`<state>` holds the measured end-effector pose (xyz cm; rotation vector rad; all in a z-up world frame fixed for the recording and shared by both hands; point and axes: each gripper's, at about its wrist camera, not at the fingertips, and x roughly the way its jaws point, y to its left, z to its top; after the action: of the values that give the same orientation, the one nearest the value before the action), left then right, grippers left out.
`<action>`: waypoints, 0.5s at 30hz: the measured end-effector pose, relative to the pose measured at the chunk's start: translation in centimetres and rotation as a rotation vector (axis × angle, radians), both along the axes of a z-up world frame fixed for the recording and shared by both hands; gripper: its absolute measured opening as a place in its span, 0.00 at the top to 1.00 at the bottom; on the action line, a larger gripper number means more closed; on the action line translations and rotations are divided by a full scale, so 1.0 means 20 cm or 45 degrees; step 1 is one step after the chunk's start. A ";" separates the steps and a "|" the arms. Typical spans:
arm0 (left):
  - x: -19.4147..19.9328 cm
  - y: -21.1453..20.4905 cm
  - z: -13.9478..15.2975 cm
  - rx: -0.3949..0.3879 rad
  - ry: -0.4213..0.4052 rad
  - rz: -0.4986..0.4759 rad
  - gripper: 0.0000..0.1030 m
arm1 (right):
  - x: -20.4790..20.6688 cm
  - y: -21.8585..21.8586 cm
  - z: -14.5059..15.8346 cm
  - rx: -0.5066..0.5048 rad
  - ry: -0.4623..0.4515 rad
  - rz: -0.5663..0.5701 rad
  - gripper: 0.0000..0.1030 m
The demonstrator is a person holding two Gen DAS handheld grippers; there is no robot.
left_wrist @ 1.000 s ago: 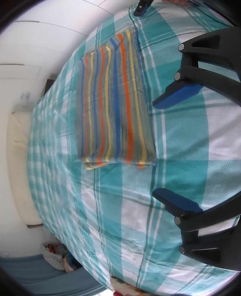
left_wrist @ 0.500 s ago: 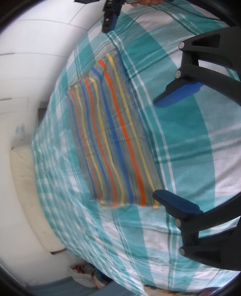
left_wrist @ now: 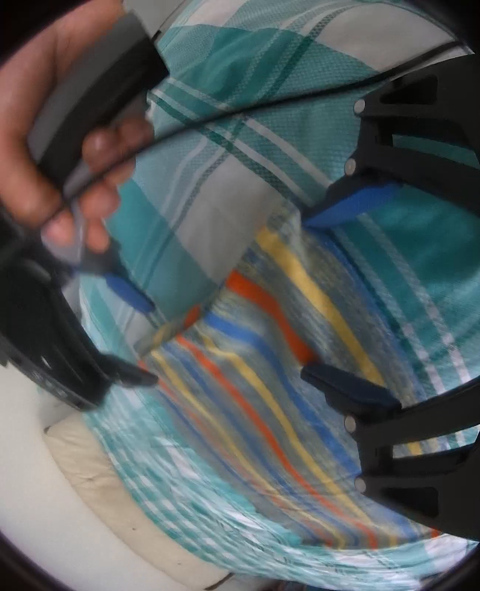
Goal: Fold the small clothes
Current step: 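Grasp the sweater edge with both grippers and fold it over lengthwise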
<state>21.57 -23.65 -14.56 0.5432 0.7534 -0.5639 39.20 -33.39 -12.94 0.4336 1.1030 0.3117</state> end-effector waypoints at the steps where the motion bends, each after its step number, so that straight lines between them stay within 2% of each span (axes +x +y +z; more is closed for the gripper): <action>1: 0.00 0.00 0.00 -0.018 0.010 -0.018 0.51 | 0.06 0.00 -0.02 0.031 0.006 -0.017 0.35; 2: 0.01 0.00 0.00 -0.041 0.033 -0.026 0.76 | 0.12 0.00 -0.05 0.078 0.019 -0.023 0.48; 3: 0.02 0.01 0.00 -0.060 0.035 -0.006 0.92 | 0.17 0.00 -0.06 0.103 0.031 -0.020 0.58; 4: 0.03 0.04 0.01 -0.101 0.042 0.013 0.93 | 0.21 0.02 -0.08 0.083 0.040 -0.020 0.86; 5: 0.03 0.08 0.04 -0.161 0.057 0.024 0.94 | 0.22 0.03 -0.08 0.047 0.038 -0.026 0.92; 11: -0.03 0.43 0.22 -0.436 0.022 0.164 0.95 | 0.17 0.11 0.08 0.047 -0.093 0.014 0.93; 15: -0.07 0.78 0.33 -0.590 0.039 0.336 0.96 | 0.15 0.35 0.26 0.050 -0.171 0.117 0.93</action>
<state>20.26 -8.09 -7.88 0.0054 0.6813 -0.4799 42.27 -26.41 -7.79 0.3917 0.9885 0.4377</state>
